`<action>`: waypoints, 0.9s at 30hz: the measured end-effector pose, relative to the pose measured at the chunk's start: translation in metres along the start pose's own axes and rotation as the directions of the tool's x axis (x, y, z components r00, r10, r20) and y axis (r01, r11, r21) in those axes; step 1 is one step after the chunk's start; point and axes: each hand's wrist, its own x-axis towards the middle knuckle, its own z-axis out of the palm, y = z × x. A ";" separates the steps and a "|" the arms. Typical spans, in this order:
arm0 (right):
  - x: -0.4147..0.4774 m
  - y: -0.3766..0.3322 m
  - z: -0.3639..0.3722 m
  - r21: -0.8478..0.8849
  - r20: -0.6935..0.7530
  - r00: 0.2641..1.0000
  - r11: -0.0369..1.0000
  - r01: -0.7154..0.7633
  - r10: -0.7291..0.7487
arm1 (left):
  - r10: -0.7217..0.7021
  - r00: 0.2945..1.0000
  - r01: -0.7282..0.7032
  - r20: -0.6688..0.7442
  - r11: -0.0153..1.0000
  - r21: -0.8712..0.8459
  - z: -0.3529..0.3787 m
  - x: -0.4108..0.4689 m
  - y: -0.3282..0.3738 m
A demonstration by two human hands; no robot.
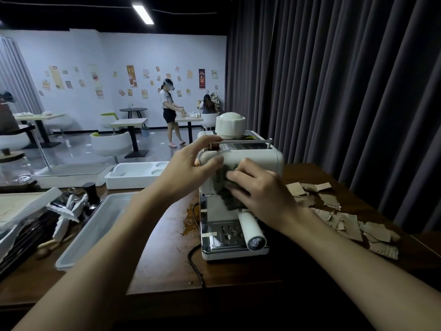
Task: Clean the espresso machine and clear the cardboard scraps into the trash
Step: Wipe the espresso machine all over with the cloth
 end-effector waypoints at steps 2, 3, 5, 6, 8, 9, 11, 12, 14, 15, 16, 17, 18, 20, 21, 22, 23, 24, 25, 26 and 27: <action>0.004 -0.002 0.003 0.054 0.026 0.999 0.998 -0.026 0.025 | 0.024 1.000 -0.024 0.017 1.000 0.011 0.000 -0.001 -0.003; 0.002 0.000 0.002 0.079 0.023 0.998 0.995 -0.059 0.057 | 0.030 0.999 -0.031 0.024 0.999 0.009 -0.001 -0.001 -0.004; -0.008 0.007 0.000 0.090 0.003 0.993 0.989 -0.121 0.121 | 0.036 0.999 -0.037 0.032 0.999 0.009 -0.003 0.000 -0.004; -0.014 0.012 -0.003 0.073 -0.007 0.989 0.987 -0.144 0.145 | 0.037 0.999 -0.038 0.030 0.999 0.014 -0.003 0.000 -0.004; -0.027 0.023 -0.007 0.026 -0.041 0.983 0.983 -0.180 0.181 | 0.049 0.999 -0.049 0.017 0.998 0.032 -0.002 0.000 -0.003; -0.033 0.028 -0.010 0.012 -0.072 0.976 0.979 -0.204 0.205 | 0.060 0.998 -0.060 0.007 0.997 0.050 -0.001 -0.001 -0.003; -0.043 0.037 -0.015 0.015 -0.158 0.946 0.958 -0.286 0.284 | 0.087 0.996 -0.085 -0.015 0.991 0.104 0.002 -0.001 -0.005; -0.047 0.040 -0.017 0.038 -0.194 0.919 0.939 -0.342 0.343 | 0.091 0.996 -0.088 -0.020 0.989 0.117 0.003 -0.002 -0.007; -0.050 0.043 -0.019 0.124 -0.209 0.863 0.887 -0.444 0.461 | 0.083 0.996 -0.081 -0.024 0.993 0.086 0.005 -0.002 -0.010; -0.050 0.042 -0.019 0.164 -0.192 0.847 0.867 -0.470 0.495 | 0.081 0.996 -0.079 -0.029 0.995 0.058 0.004 -0.002 -0.010; -0.049 0.041 -0.017 0.190 -0.174 0.842 0.857 -0.480 0.510 | 0.075 0.997 -0.074 -0.035 0.997 0.028 0.004 -0.001 -0.011; -0.047 0.040 -0.016 0.203 -0.164 0.840 0.851 -0.484 0.517 | 0.065 0.997 -0.065 -0.042 0.998 -0.007 0.002 0.000 -0.013; -0.045 0.038 -0.014 0.212 -0.161 0.837 0.846 -0.489 0.524 | 0.056 0.997 -0.057 -0.049 0.998 -0.037 0.000 0.002 -0.014; -0.040 0.035 -0.012 0.224 -0.166 0.830 0.840 -0.494 0.533 | 0.048 0.997 -0.052 -0.055 0.996 -0.071 -0.004 0.005 -0.016; -0.038 0.034 -0.011 0.226 -0.169 0.828 0.838 -0.496 0.535 | 0.046 0.998 -0.050 -0.050 0.995 -0.084 -0.006 0.006 -0.016; -0.037 0.032 -0.009 0.229 -0.170 0.826 0.837 -0.498 0.538 | 0.040 0.998 -0.044 -0.042 0.994 -0.101 -0.007 0.007 -0.016; -0.035 0.031 -0.008 0.233 -0.171 0.824 0.835 -0.499 0.540 | 0.034 0.999 -0.038 -0.036 0.992 -0.118 -0.009 0.008 -0.016; -0.034 0.030 -0.006 0.237 -0.174 0.824 0.835 -0.497 0.540 | 0.031 0.999 -0.035 -0.031 0.991 -0.132 -0.011 0.010 -0.016; -0.032 0.029 -0.005 0.235 -0.176 0.825 0.836 -0.495 0.538 | 0.033 0.999 -0.036 -0.026 0.990 -0.140 -0.013 0.011 -0.016; -0.030 0.028 -0.003 0.230 -0.176 0.826 0.838 -0.495 0.536 | 0.038 0.999 -0.040 -0.018 0.990 -0.136 -0.015 0.013 -0.018; -0.027 0.028 -0.001 0.225 -0.173 0.826 0.838 -0.498 0.537 | 0.046 0.999 -0.047 -0.011 0.992 -0.118 -0.017 0.014 -0.020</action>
